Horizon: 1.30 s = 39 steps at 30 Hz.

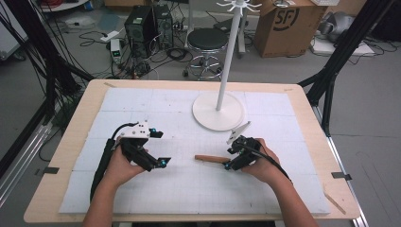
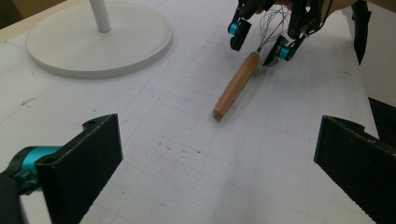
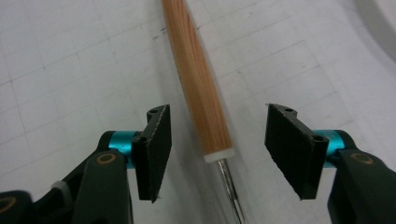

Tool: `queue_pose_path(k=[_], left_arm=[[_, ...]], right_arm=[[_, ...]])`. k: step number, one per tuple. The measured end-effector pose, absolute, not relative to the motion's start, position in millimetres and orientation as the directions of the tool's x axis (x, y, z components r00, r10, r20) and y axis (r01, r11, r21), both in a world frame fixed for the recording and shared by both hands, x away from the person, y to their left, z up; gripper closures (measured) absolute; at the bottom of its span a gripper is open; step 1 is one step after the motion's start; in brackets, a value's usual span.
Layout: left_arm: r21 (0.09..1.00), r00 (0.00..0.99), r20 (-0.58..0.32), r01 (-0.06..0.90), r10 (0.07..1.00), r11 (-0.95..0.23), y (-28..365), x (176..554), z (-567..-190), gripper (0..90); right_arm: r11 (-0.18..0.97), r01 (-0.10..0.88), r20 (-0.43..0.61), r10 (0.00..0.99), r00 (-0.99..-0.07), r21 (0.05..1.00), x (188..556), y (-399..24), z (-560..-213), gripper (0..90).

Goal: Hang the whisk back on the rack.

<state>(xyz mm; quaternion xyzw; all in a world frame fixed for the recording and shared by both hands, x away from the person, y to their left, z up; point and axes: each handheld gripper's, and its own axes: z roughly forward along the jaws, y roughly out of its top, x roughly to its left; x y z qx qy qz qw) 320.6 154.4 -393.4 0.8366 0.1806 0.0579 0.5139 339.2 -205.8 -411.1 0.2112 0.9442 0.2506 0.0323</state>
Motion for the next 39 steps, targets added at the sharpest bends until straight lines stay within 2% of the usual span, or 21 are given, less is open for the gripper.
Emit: queue_pose_path(k=[2, 6, 7, 8, 10, 13, 19, 26, 27, 28, 31, 39], left_arm=[[0.880, 0.928, -0.087, 0.242, 0.361, -0.409, 154.8, 320.6, -393.2, 1.6], [0.880, 0.927, -0.086, 0.242, 0.365, -0.409, 155.4, 320.9, -393.3, 1.6], [0.879, 0.926, -0.086, 0.243, 0.366, -0.409, 155.4, 320.9, -393.4, 1.6], [0.879, 0.927, -0.085, 0.243, 0.366, -0.410, 155.4, 320.9, -393.5, 1.6], [0.879, 0.927, -0.086, 0.243, 0.365, -0.411, 154.9, 320.7, -393.7, 1.6], [0.877, 0.926, -0.086, 0.246, 0.368, -0.413, 154.3, 320.5, -394.0, 1.6], [0.880, 0.926, -0.089, 0.246, 0.368, -0.407, 154.9, 320.1, -393.6, 1.6], [0.879, 0.925, -0.085, 0.244, 0.370, -0.409, 155.4, 320.8, -393.6, 1.6], [0.879, 0.925, -0.085, 0.245, 0.370, -0.408, 155.4, 320.7, -393.5, 1.6], [0.880, 0.925, -0.086, 0.245, 0.371, -0.408, 155.4, 320.5, -393.5, 1.6], [0.880, 0.925, -0.085, 0.244, 0.371, -0.407, 155.4, 320.4, -393.4, 1.6], [0.880, 0.925, -0.085, 0.244, 0.371, -0.407, 155.8, 320.3, -393.0, 1.6]], right_arm=[[0.799, 0.379, 0.046, 0.407, -0.912, 0.466, 339.7, -201.4, -414.8, 43.0], [0.825, 0.379, 0.037, 0.402, -0.915, 0.418, 342.1, -196.5, -422.3, 52.3], [0.822, 0.388, 0.036, 0.411, -0.911, 0.416, 341.9, -196.4, -421.1, 57.6], [0.827, 0.386, 0.041, 0.406, -0.913, 0.410, 342.0, -196.8, -420.1, 67.0], [0.829, 0.382, 0.034, 0.405, -0.914, 0.409, 341.0, -196.4, -420.0, 67.6], [0.834, 0.377, 0.035, 0.398, -0.917, 0.403, 339.4, -195.6, -419.4, 73.0], [0.824, 0.382, 0.029, 0.408, -0.913, 0.418, 338.7, -198.9, -415.6, 73.6], [0.717, 0.400, 0.066, 0.446, -0.893, 0.571, 340.2, -220.7, -391.9, 73.8], [0.685, 0.392, 0.070, 0.448, -0.891, 0.614, 340.4, -226.9, -382.2, 73.8], [0.685, 0.392, 0.070, 0.448, -0.891, 0.614, 340.4, -226.9, -382.2, 73.8], [0.618, 0.375, 0.076, 0.454, -0.888, 0.691, 341.1, -236.5, -361.6, 73.8], [0.547, 0.342, 0.075, 0.451, -0.889, 0.764, 348.2, -244.8, -325.9, 73.9]])
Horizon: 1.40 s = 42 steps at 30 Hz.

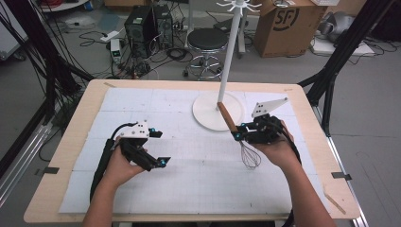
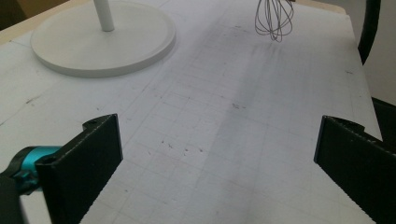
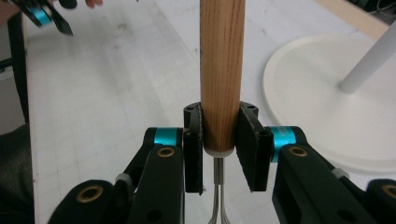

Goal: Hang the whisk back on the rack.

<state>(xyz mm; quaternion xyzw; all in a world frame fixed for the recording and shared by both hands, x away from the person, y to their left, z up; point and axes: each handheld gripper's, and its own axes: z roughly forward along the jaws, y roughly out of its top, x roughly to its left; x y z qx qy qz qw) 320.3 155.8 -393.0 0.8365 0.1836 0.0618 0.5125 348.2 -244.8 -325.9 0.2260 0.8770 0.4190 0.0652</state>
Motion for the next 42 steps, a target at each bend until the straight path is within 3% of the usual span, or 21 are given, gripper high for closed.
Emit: queue_pose_path(k=[25, 42], left_arm=[[0.873, 0.922, -0.087, 0.253, 0.377, -0.417, 156.1, 321.5, -395.9, 1.6], [0.871, 0.917, -0.099, 0.268, 0.388, -0.412, 160.6, 323.4, -399.6, 1.6]], right_arm=[[0.449, 0.235, 0.042, 0.399, -0.916, 0.862, 395.5, -243.5, -235.4, 73.8], [0.405, 0.232, 0.045, 0.421, -0.906, 0.885, 434.1, -234.0, -185.8, 73.7]])
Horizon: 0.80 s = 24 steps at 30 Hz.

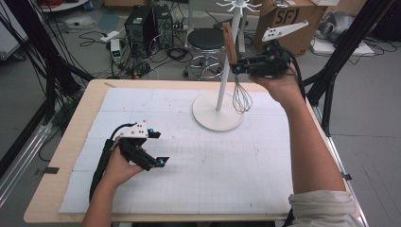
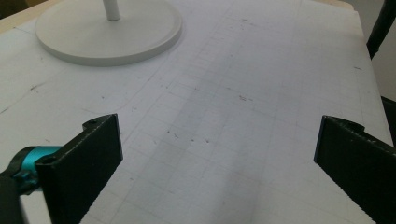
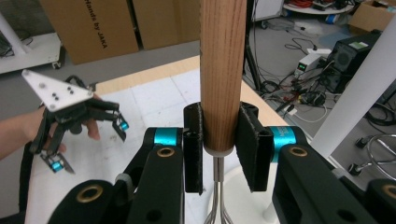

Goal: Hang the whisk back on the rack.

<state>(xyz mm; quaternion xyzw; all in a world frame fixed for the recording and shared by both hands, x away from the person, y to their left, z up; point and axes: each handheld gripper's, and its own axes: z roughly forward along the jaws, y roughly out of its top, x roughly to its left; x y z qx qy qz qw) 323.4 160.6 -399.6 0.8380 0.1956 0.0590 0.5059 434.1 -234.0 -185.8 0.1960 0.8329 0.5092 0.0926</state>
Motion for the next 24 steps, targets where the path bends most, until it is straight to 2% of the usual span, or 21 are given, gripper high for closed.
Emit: queue_pose_path(k=[10, 24], left_arm=[[0.872, 0.915, -0.098, 0.268, 0.391, -0.409, 161.3, 323.5, -400.1, 1.6], [0.869, 0.914, -0.105, 0.276, 0.392, -0.410, 162.1, 324.2, -402.1, 1.6]], right_arm=[[0.366, 0.258, 0.073, 0.450, -0.890, 0.894, 456.4, -229.7, -171.2, 73.7], [0.371, 0.295, 0.096, 0.470, -0.877, 0.880, 473.9, -232.7, -171.4, 73.7]])
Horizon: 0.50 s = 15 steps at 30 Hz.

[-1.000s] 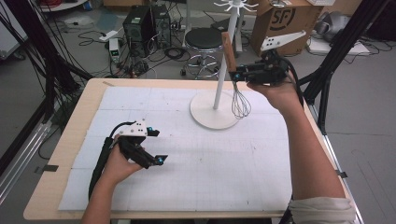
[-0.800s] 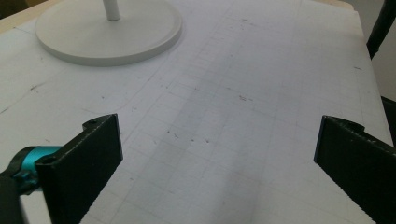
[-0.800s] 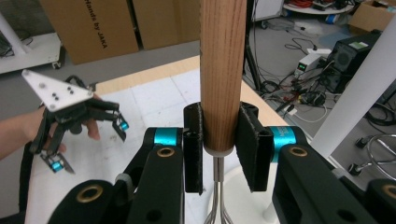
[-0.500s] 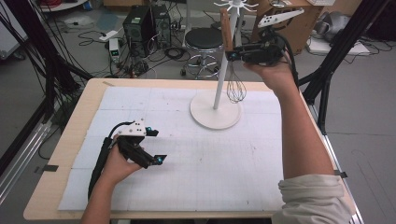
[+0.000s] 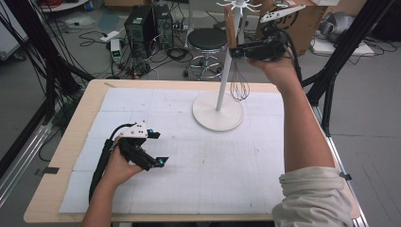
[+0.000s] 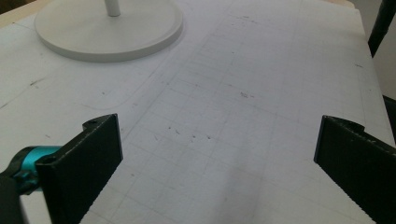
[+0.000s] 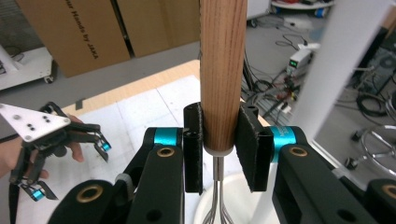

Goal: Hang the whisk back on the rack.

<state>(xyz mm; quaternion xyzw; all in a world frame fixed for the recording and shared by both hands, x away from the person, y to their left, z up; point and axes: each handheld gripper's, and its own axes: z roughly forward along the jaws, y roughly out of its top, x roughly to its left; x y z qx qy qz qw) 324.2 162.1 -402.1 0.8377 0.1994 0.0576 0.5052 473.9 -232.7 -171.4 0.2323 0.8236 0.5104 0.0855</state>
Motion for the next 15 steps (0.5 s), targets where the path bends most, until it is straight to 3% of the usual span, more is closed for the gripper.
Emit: queue_pose_path(k=[15], left_arm=[[0.876, 0.913, -0.099, 0.269, 0.396, -0.401, 166.0, 324.3, -400.5, 1.6]], right_arm=[[0.343, 0.329, 0.111, 0.523, -0.845, 0.880, 480.3, -241.6, -181.1, 70.9]])
